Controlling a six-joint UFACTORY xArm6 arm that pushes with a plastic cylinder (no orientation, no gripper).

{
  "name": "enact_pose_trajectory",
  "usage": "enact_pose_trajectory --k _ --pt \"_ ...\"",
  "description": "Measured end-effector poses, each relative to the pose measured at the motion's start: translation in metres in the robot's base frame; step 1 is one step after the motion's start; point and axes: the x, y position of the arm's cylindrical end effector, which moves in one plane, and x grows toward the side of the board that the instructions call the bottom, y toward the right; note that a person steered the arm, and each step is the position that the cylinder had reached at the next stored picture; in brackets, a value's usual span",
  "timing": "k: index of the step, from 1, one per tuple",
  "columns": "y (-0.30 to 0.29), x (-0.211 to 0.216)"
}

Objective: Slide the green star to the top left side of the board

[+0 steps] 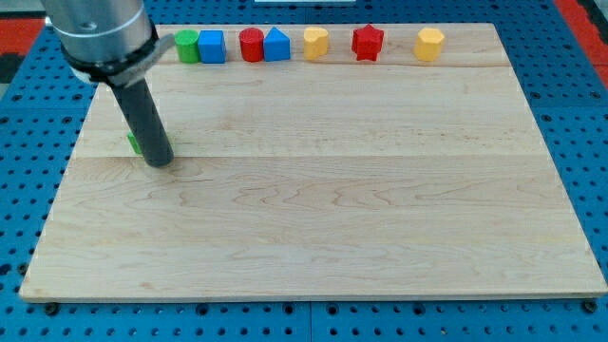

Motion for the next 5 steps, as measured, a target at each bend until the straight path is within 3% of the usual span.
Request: enact_pose_trajectory --k 1,2,3,5 --pt "-0.022 -0.044" --pt "-0.026 -0.055" --pt "-0.019 -0.024" --pt "-0.031 -0.074"
